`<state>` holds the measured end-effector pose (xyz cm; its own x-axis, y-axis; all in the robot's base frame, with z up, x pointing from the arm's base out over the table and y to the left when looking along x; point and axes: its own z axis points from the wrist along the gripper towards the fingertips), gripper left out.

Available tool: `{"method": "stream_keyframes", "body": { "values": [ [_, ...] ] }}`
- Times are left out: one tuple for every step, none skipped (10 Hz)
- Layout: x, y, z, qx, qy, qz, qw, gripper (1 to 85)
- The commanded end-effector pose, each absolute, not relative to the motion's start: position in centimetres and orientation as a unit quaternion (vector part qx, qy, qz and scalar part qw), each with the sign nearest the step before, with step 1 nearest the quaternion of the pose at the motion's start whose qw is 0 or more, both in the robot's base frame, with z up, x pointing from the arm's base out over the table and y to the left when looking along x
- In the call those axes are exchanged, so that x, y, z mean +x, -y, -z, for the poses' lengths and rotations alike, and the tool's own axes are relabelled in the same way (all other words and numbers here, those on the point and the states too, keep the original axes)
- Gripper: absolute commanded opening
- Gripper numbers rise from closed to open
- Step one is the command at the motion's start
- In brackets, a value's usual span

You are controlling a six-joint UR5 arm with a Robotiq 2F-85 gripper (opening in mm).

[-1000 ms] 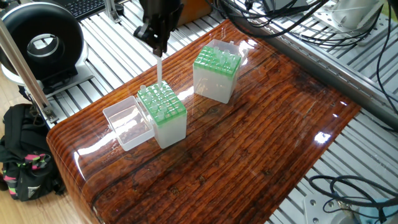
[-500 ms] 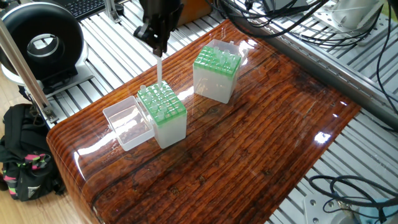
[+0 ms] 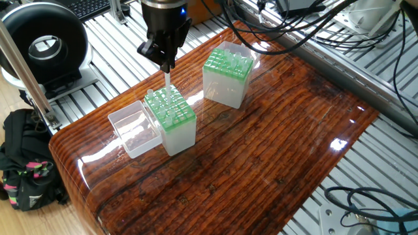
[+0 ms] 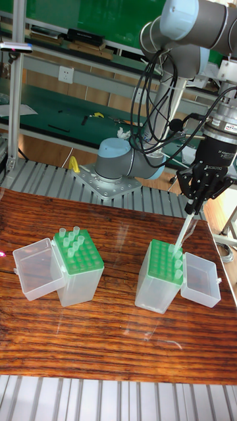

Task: Transfer all large pipette tips from one holder to another

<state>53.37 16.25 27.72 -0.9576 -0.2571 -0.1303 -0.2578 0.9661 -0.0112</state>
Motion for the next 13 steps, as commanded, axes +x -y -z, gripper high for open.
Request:
{"method": "stream_keyframes", "body": {
  "values": [
    [53.7, -16.5, -27.7, -0.131, -0.989, -0.011, 0.069, 1.0],
    [53.6, -16.4, -27.5, -0.131, -0.989, -0.01, 0.066, 1.0],
    [53.6, -16.0, -27.3, -0.134, -0.989, -0.005, 0.065, 1.0],
    [53.5, -15.8, -27.3, -0.135, -0.989, -0.003, 0.064, 1.0],
    [53.5, -15.8, -27.3, -0.135, -0.989, -0.003, 0.063, 1.0],
    [53.3, -15.9, -27.1, -0.134, -0.989, -0.003, 0.059, 1.0],
    [53.2, -16.0, -26.9, -0.132, -0.99, -0.003, 0.057, 1.0],
    [53.1, -16.0, -26.8, -0.132, -0.99, -0.003, 0.056, 1.0],
    [53.1, -16.1, -26.8, -0.132, -0.99, -0.004, 0.056, 1.0],
    [53.1, -16.1, -26.7, -0.134, -0.99, -0.005, 0.054, 1.0],
    [53.1, -16.1, -26.6, -0.135, -0.989, -0.004, 0.053, 1.0],
    [53.2, -16.1, -26.6, -0.135, -0.989, -0.004, 0.054, 1.0],
    [53.3, -16.1, -26.5, -0.136, -0.989, -0.004, 0.055, 1.0]
  ]
}}
